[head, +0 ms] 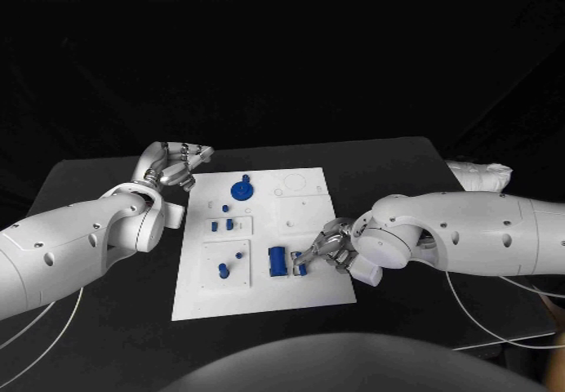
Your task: Assemble the parts on the task board
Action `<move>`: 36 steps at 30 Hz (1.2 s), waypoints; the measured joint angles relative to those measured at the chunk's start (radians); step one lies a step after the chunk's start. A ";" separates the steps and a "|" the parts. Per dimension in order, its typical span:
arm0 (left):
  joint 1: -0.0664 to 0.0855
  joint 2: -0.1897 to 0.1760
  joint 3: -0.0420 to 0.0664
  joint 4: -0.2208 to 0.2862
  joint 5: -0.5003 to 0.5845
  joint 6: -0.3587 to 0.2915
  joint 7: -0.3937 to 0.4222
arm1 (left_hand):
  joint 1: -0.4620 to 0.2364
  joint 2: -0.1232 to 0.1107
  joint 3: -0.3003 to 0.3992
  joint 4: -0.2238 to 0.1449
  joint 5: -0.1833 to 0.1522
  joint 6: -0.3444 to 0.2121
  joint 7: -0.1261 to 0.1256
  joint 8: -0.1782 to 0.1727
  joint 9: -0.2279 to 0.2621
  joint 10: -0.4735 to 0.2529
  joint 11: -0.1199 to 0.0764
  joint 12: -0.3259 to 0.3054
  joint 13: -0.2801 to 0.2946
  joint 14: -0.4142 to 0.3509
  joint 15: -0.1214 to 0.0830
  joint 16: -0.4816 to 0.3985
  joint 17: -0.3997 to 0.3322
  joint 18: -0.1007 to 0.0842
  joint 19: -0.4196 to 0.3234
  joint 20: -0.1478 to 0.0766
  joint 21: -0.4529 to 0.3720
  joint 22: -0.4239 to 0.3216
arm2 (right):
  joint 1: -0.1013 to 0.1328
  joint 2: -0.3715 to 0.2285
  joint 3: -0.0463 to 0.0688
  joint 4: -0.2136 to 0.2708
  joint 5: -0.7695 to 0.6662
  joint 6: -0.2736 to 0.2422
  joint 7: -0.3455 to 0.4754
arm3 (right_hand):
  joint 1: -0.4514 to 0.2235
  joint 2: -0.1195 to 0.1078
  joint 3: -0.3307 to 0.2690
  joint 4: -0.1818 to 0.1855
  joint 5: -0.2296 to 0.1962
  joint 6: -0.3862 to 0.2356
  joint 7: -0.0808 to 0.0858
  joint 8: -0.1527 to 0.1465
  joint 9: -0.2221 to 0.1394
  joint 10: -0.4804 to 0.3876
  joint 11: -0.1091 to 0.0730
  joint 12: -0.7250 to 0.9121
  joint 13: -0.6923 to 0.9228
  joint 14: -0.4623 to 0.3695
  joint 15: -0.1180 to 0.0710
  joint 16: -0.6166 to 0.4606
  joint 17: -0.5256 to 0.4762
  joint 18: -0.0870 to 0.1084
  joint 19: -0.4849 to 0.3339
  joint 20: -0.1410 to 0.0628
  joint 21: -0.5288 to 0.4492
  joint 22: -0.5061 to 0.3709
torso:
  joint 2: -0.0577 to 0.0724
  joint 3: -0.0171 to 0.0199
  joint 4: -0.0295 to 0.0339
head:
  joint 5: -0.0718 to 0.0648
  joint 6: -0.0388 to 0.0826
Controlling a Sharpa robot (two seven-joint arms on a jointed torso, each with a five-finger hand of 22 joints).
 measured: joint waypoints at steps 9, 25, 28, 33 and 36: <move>0.000 0.001 0.000 0.000 0.000 0.001 0.000 | 0.000 0.000 0.000 0.000 0.000 0.000 0.000 0.000 0.000 0.000 0.000 0.000 0.000 0.000 0.000 0.000 0.000 0.000 0.000 0.000 0.000 0.000 | 0.000 0.000 -0.001 0.000 -0.003 0.000 -0.001 | 0.000 0.000 -0.014 0.004 -0.005 0.008 -0.005 0.026 0.024 0.001 -0.001 0.000 0.000 0.000 -0.007 0.000 0.000 0.000 -0.002 -0.002 0.000 0.000 | 0.000 -0.0002 0.0002 | 0.001 0.000; 0.000 0.001 0.000 0.000 0.000 0.001 -0.001 | 0.000 0.000 0.000 0.000 0.000 0.000 0.000 0.000 0.000 0.000 0.000 0.000 0.000 0.000 0.000 0.000 0.000 0.000 0.000 0.000 0.000 0.000 | 0.000 -0.020 0.000 0.023 -0.025 -0.011 0.007 | -0.006 0.006 -0.065 0.012 -0.010 -0.011 -0.033 0.168 0.157 0.001 -0.034 0.000 0.000 0.002 -0.031 0.000 0.000 0.000 -0.003 -0.026 0.000 0.001 | 0.000 0.0001 0.0002 | 0.004 0.000; 0.000 0.000 0.000 0.000 0.000 0.002 -0.001 | 0.000 0.000 0.000 0.000 0.000 0.000 0.000 0.000 0.000 0.000 0.000 0.000 0.000 0.000 0.000 0.000 0.000 0.000 0.000 0.000 0.000 0.000 | 0.000 -0.032 0.000 0.037 -0.060 -0.016 0.017 | -0.004 0.008 -0.097 0.014 -0.017 -0.071 -0.049 0.317 0.313 0.000 -0.046 0.000 0.000 0.001 -0.047 0.000 0.000 0.000 -0.002 -0.038 0.000 0.001 | 0.000 0.0000 -0.0001 | 0.006 0.000; 0.000 -0.003 0.000 0.001 0.000 0.002 -0.001 | 0.000 0.000 0.000 0.000 0.000 0.000 0.000 0.000 0.000 0.000 0.000 0.000 0.000 0.000 0.000 0.000 0.000 0.000 0.000 0.000 0.000 0.000 | -0.007 -0.055 0.000 0.073 -0.174 -0.023 0.042 | 0.001 0.013 -0.131 0.032 -0.017 -0.173 -0.071 0.540 0.563 0.001 -0.062 0.000 0.000 0.002 -0.059 0.000 0.000 0.000 -0.004 -0.054 0.000 0.001 | 0.000 0.0005 -0.0005 | 0.008 0.000; 0.000 -0.003 0.000 0.001 0.000 0.002 -0.001 | 0.000 0.000 0.000 0.000 0.000 0.000 0.000 0.000 0.000 0.000 0.000 0.000 0.000 0.000 0.000 0.000 0.000 0.000 0.000 0.000 0.000 0.000 | -0.012 -0.063 0.000 0.093 -0.242 -0.023 0.049 | 0.001 0.013 -0.145 0.043 -0.023 -0.187 -0.082 0.614 0.651 0.000 -0.072 0.000 0.000 0.002 -0.066 0.000 0.000 0.000 -0.001 -0.059 0.000 0.001 | 0.000 0.0006 -0.0011 | 0.007 0.000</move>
